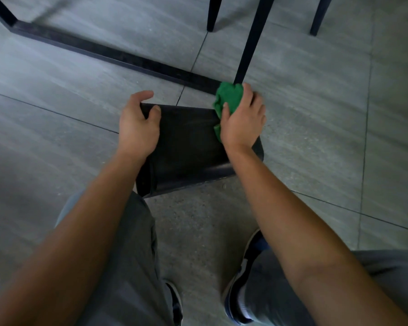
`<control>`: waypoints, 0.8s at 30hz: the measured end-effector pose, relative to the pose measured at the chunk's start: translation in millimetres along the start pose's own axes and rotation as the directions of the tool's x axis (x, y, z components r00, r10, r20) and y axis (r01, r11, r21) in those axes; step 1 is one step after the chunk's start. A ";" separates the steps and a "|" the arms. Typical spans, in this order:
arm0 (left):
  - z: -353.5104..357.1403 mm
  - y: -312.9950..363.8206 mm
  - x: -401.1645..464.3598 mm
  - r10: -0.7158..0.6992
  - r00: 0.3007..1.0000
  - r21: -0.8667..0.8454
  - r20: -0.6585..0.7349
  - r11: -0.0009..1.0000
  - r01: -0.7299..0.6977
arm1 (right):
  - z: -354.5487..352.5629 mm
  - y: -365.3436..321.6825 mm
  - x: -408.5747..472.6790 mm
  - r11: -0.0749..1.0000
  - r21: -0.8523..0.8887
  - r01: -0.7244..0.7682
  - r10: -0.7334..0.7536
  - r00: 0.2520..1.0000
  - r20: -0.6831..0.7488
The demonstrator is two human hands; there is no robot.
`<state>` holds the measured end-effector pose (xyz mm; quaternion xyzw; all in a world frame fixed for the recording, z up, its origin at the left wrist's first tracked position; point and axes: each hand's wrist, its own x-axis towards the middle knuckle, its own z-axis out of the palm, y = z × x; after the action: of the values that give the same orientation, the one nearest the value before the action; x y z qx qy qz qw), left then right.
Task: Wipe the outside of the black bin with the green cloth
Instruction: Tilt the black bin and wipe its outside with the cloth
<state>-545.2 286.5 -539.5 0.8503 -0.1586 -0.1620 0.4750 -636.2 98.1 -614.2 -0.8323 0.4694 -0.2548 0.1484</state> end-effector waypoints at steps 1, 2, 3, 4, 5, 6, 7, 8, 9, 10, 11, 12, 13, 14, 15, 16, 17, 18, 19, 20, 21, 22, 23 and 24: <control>0.5 1.7 -0.4 0.006 1.000 0.004 0.000 1.000 -0.006 | 0.1 6.7 3.5 1.000 -0.011 -0.027 0.028 1.000 0.008; 1.3 2.6 -0.4 0.009 1.000 0.005 0.001 1.000 -0.009 | -0.1 12.5 6.0 0.998 -0.022 -0.050 0.050 0.999 0.008; 1.6 3.4 -0.6 0.011 1.000 0.002 0.003 1.000 -0.011 | -0.5 17.3 7.6 0.997 -0.030 -0.070 0.070 0.998 0.003; 1.9 3.3 -0.7 0.011 1.000 -0.003 0.005 1.000 -0.011 | -0.7 21.3 8.5 0.995 -0.034 -0.091 0.091 0.996 -0.002; 2.3 3.1 -1.0 0.011 1.000 -0.006 0.007 1.000 -0.011 | -1.1 24.5 9.0 0.993 -0.038 -0.112 0.112 0.994 -0.005; 2.9 3.2 -1.5 0.009 1.000 -0.009 0.010 1.000 -0.009 | -1.8 27.2 9.7 0.991 -0.037 -0.131 0.131 0.991 -0.002; 3.5 3.7 -2.3 0.008 1.000 -0.012 0.013 1.000 -0.007 | -3.3 30.1 10.6 0.988 -0.028 -0.149 0.149 0.989 0.006; 3.9 3.6 -2.8 0.009 1.000 -0.017 0.018 1.000 -0.009 | -6.2 33.3 11.8 0.986 -0.004 -0.165 0.165 0.986 0.019; 3.9 3.4 -3.4 0.013 1.000 -0.020 0.026 1.000 -0.012 | -9.8 36.7 12.8 0.981 0.036 -0.191 0.190 0.981 0.034; 3.5 3.2 -3.7 0.017 0.999 -0.025 0.036 1.000 -0.016 | -13.8 37.9 13.8 0.970 0.093 -0.224 0.220 0.974 0.046; 3.4 3.2 -4.1 0.024 0.999 -0.031 0.043 0.999 -0.022 | -17.6 35.4 14.5 0.953 0.164 -0.254 0.249 0.967 0.051; 4.4 2.9 -4.9 0.030 0.998 -0.044 0.047 0.999 -0.028 | -21.2 29.1 13.5 0.932 0.240 -0.271 0.268 0.962 0.045; 6.7 3.4 -5.7 0.036 0.998 -0.069 0.054 0.997 -0.033 | -23.6 17.6 11.8 0.914 0.310 -0.260 0.265 0.964 0.026; 9.8 5.3 -6.4 0.054 0.997 -0.098 0.060 0.994 -0.048 | -24.9 1.0 8.7 0.903 0.368 -0.222 0.238 0.971 0.003; 12.9 7.1 -7.8 0.081 0.994 -0.115 0.066 0.991 -0.074 | -25.7 -17.4 3.1 0.900 0.405 -0.162 0.188 0.982 -0.024; 16.3 8.7 -9.0 0.110 0.992 -0.124 0.067 0.987 -0.101 | -25.6 -34.4 -3.2 0.905 0.418 -0.078 0.114 0.992 -0.061; 19.0 9.4 -9.2 0.128 0.990 -0.125 0.057 0.985 -0.120 | -24.1 -47.5 -9.0 0.912 0.410 0.011 0.029 0.995 -0.092; 20.3 9.5 -8.8 0.138 0.990 -0.115 0.043 0.985 -0.132 | -21.8 -55.6 -12.8 0.921 0.380 0.083 -0.048 0.994 -0.101; 20.4 9.1 -8.4 0.149 0.988 -0.096 0.033 0.985 -0.145 | -19.7 -58.1 -12.9 0.933 0.336 0.128 -0.102 0.990 -0.095; 19.7 9.2 -9.0 0.164 0.986 -0.072 0.036 0.984 -0.161 | -17.3 -55.0 -8.5 0.948 0.287 0.137 -0.118 0.990 -0.082; 18.4 10.7 -10.9 0.178 0.983 -0.048 0.052 0.983 -0.176 | -15.2 -48.7 -0.8 0.963 0.244 0.112 -0.099 0.993 -0.066; 16.8 12.3 -13.8 0.189 0.979 -0.027 0.075 0.982 -0.188 | -13.7 -40.3 7.5 0.976 0.209 0.062 -0.055 0.998 -0.040; 15.5 13.9 -16.9 0.196 0.975 -0.013 0.102 0.981 -0.196 | -12.5 -29.8 14.8 0.984 0.178 0.001 0.000 1.000 -0.005; 14.2 15.4 -19.7 0.192 0.974 -0.006 0.122 0.981 -0.193 | -11.7 -17.8 20.4 0.988 0.145 -0.058 0.054 0.998 0.030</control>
<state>-570.7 276.5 -530.8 0.8208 -0.2693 -0.1666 0.4754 -621.5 89.7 -590.1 -0.8089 0.4707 -0.2736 0.2220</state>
